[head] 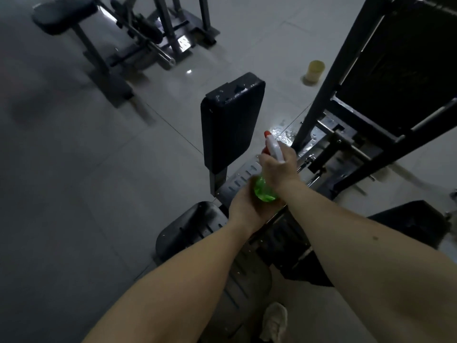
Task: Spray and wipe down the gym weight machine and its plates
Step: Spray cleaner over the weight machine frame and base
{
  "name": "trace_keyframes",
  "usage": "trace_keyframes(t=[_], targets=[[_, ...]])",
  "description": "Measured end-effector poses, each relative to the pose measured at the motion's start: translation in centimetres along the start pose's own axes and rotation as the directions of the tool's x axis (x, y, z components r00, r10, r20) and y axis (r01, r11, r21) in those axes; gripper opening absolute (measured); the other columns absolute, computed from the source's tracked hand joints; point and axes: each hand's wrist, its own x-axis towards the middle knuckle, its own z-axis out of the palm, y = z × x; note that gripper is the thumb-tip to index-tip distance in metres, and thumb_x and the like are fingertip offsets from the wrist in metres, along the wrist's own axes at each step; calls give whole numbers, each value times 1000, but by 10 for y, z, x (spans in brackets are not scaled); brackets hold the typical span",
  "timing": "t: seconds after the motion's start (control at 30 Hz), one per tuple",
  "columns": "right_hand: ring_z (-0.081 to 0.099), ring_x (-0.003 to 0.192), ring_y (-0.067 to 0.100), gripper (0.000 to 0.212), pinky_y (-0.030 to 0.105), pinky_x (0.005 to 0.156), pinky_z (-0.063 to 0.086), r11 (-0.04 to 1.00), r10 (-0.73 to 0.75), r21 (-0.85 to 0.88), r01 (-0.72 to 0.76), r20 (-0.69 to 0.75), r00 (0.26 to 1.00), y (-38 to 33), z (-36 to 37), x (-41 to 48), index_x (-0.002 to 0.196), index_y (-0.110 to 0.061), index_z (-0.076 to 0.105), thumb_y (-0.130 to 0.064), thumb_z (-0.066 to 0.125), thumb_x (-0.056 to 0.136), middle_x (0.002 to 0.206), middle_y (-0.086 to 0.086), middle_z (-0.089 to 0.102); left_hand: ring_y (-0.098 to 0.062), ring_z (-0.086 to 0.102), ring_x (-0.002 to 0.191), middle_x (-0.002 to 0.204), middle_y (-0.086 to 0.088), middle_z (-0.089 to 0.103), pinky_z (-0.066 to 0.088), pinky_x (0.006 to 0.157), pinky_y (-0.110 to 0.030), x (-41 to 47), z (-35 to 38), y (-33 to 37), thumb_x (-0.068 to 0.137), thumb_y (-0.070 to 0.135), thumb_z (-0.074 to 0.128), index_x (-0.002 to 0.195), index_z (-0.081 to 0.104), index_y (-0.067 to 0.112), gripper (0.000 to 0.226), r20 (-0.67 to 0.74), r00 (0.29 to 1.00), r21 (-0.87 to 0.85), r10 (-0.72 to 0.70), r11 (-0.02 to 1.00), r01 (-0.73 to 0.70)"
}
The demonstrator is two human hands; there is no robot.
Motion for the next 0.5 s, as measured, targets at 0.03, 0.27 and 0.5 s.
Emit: trace_keyframes(t=[0.03, 0.27, 0.5], targets=[[55, 84, 36, 15, 45, 78, 52, 1000, 0, 19, 0, 0, 1000, 2, 3, -2, 84, -25, 52, -13, 59, 82, 94, 12, 53, -16, 65, 98, 109, 2, 71, 59, 83, -38, -1, -1, 2, 91, 29, 73, 127, 61, 21, 39, 60, 997, -254, -40, 966, 54], [62, 85, 36, 28, 54, 71, 61, 992, -113, -53, 116, 41, 993, 12, 26, -17, 98, -28, 60, -23, 61, 71, 109, 14, 52, -36, 72, 101, 108, -18, 76, 63, 74, -46, -10, -24, -7, 107, 30, 48, 131, 61, 16, 31, 290, 943, -771, -165, 543, 332], [57, 88, 33, 22, 49, 80, 57, 994, -76, -80, 70, -75, 994, 21, 51, -36, 89, -33, 47, -17, 60, 81, 96, 2, 47, -40, 63, 117, 134, -20, 65, 61, 81, -49, -4, -50, -28, 99, 34, 59, 139, 59, 17, 44, 295, 910, -645, -292, 642, 415]])
